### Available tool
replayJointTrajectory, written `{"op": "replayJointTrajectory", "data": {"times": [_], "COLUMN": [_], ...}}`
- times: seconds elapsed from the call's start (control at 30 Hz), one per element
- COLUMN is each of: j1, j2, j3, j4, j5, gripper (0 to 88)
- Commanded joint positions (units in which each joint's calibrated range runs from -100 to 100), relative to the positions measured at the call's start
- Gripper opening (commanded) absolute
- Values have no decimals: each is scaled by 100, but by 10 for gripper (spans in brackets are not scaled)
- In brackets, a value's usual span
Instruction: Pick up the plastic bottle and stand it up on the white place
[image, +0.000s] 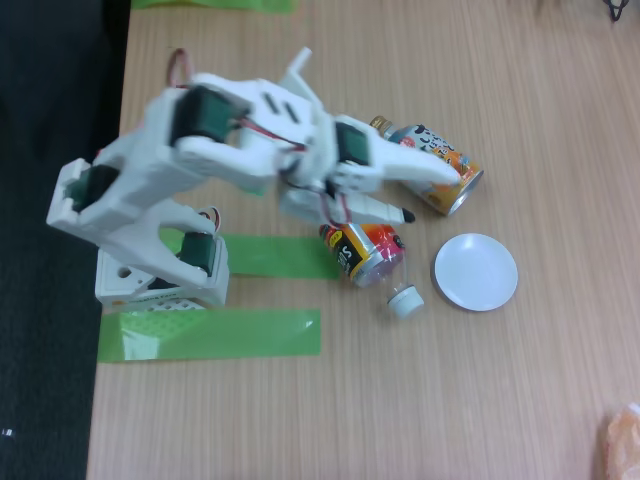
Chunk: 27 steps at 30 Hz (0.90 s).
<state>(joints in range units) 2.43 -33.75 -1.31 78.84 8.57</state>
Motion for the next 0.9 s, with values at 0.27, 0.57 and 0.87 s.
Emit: {"op": "replayJointTrajectory", "data": {"times": [0.27,0.57,0.87], "j1": [313,239,-243], "j2": [692,725,750], "j3": [1276,2127,2689], "j4": [193,150,107], "j5": [-67,-67,-72], "gripper": [255,255,255]}}
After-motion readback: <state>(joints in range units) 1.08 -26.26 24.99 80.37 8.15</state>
